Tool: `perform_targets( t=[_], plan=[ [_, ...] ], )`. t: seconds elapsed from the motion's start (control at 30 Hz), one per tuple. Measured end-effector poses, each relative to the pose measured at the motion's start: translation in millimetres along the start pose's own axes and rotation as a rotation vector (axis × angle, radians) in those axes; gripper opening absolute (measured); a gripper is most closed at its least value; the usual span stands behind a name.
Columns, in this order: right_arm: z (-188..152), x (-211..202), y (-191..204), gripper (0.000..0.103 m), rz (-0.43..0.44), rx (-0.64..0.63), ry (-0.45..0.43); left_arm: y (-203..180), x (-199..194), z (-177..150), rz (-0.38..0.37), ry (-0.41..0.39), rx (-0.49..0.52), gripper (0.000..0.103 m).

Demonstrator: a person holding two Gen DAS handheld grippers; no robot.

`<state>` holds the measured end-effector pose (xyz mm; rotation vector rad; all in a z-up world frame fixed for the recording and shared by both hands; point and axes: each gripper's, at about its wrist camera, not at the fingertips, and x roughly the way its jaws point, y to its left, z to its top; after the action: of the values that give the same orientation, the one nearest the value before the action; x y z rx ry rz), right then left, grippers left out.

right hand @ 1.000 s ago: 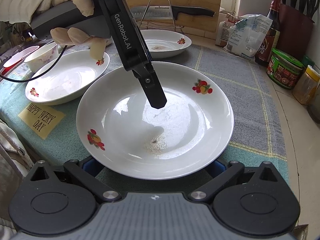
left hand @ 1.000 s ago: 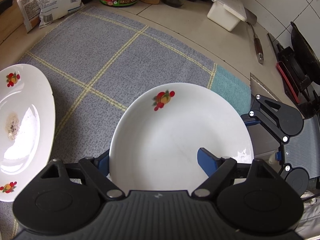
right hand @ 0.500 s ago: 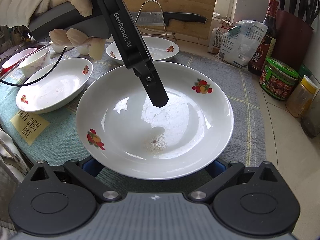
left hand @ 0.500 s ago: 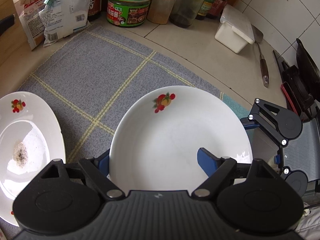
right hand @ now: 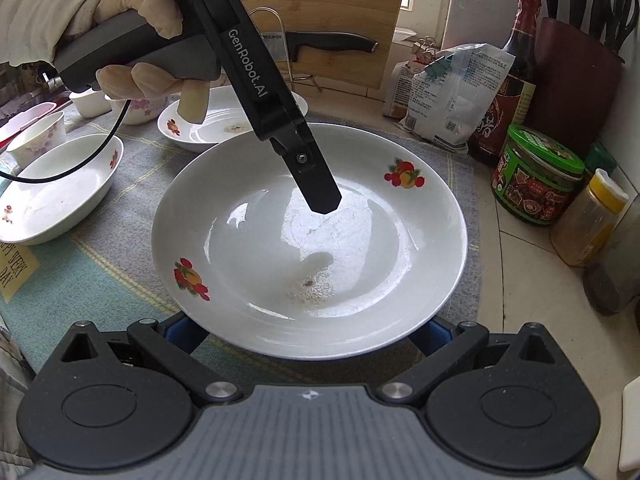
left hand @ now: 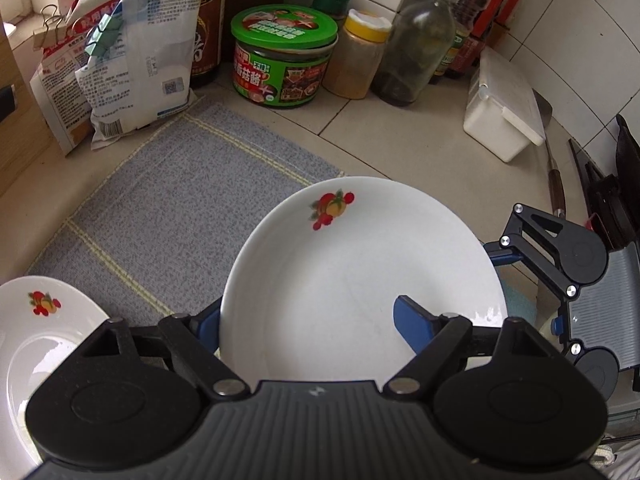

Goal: Organize plates and bowls

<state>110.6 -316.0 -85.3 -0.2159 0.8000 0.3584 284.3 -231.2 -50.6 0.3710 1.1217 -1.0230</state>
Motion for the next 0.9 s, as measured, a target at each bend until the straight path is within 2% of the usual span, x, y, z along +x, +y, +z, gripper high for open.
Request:
perform_targets(
  t=[0.5,0.9],
  plan=[
    [15,31,-43,0.103,-0.013,0.005,0.000,20,29,39,0.030,-0.039,0.003,0.084],
    [16,45,-56,0.103,-0.019,0.010,0.019,31,49,49,0.040,-0.030,0.007,0.084]
  ],
)
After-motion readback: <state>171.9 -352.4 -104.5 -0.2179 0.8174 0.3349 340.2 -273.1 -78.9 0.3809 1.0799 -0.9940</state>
